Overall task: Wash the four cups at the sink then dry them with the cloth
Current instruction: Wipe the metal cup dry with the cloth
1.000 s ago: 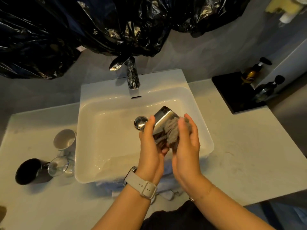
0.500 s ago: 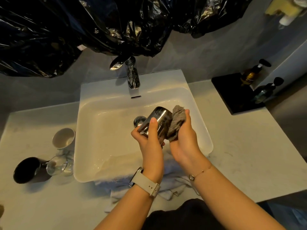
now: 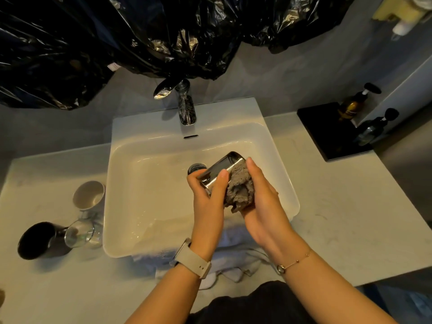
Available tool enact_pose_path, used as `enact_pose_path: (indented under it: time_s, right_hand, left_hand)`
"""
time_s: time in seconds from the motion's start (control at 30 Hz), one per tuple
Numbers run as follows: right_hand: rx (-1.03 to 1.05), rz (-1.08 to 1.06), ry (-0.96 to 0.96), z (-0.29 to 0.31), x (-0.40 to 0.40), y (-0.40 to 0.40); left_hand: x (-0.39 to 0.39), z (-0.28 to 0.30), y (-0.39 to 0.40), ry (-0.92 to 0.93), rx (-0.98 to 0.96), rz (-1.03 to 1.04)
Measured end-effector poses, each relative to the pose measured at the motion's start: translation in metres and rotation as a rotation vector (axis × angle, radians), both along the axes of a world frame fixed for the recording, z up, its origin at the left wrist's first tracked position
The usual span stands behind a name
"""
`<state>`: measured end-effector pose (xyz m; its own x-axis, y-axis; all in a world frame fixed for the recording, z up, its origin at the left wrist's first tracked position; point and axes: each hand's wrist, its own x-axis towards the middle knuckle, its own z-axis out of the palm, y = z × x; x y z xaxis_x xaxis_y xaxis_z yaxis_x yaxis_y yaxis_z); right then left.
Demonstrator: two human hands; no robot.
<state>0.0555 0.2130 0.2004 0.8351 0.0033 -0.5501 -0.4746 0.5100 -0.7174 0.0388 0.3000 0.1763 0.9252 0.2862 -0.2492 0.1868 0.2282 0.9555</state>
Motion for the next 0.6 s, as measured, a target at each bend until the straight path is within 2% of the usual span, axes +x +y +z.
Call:
enact_pose_path:
  time_s: [0.13, 0.2, 0.3, 0.4, 0.5, 0.6]
  right_hand:
    - [-0.006, 0.184, -0.059, -0.007, -0.001, -0.007]
    - [-0.024, 0.239, -0.101, -0.008, -0.003, -0.007]
    - [-0.1, 0.201, -0.151, -0.009, -0.005, -0.003]
    - [0.006, 0.114, -0.118, -0.001, -0.006, -0.002]
    - [0.128, 0.179, 0.062, 0.01, 0.0, -0.009]
    - [0.253, 0.229, 0.193, 0.011, 0.004, -0.017]
  left_hand:
    - [0.003, 0.002, 0.015, -0.079, 0.114, -0.095]
    - [0.004, 0.006, 0.017, -0.074, 0.149, -0.078]
    - [0.001, 0.011, 0.012, -0.111, 0.163, -0.049]
    - [-0.005, 0.007, 0.009, -0.199, 0.2, -0.033]
    - [-0.006, 0.002, 0.024, -0.353, 0.445, -0.115]
    - [0.0, -0.005, 0.046, -0.524, 0.711, -0.33]
